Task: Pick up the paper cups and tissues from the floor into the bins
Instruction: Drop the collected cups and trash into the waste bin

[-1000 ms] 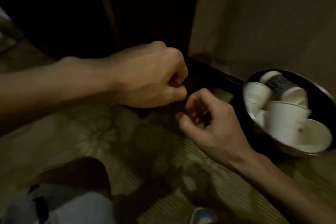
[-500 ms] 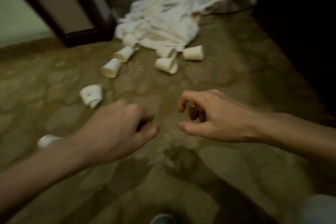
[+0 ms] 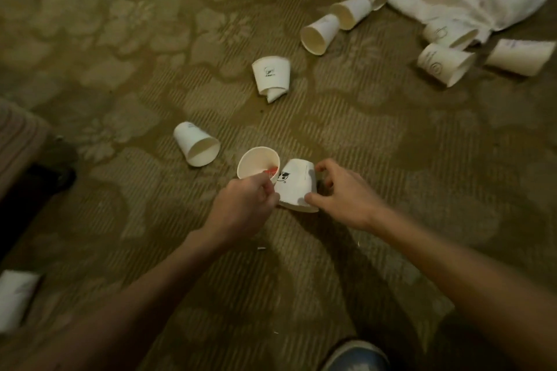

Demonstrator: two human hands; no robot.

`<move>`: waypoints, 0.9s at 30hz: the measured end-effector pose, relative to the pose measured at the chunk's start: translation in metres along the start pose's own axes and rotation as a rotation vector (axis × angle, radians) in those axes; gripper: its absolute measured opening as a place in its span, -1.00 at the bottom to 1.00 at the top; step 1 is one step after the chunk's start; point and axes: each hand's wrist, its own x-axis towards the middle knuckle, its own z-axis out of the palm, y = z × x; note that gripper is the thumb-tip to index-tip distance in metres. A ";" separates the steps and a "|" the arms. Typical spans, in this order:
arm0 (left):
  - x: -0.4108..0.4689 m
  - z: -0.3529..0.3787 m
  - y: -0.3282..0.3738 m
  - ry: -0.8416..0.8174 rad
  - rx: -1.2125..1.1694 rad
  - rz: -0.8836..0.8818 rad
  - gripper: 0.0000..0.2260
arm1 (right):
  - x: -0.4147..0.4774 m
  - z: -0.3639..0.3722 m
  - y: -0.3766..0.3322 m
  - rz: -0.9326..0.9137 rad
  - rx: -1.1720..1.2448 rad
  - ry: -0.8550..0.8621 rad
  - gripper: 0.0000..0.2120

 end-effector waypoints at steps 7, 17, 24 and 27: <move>-0.002 0.015 -0.014 0.158 0.057 0.098 -0.85 | 0.017 0.037 0.010 0.020 0.100 0.047 -0.14; -0.018 0.038 -0.023 0.221 -0.186 -0.010 -0.85 | 0.018 0.049 0.019 0.032 0.334 0.091 -0.16; -0.010 0.035 -0.032 0.437 -0.110 0.032 -0.63 | 0.008 0.047 0.038 0.232 0.603 0.044 -0.01; 0.001 0.035 -0.036 0.293 -0.131 -0.021 -0.73 | 0.006 0.046 0.042 0.292 0.722 0.001 -0.07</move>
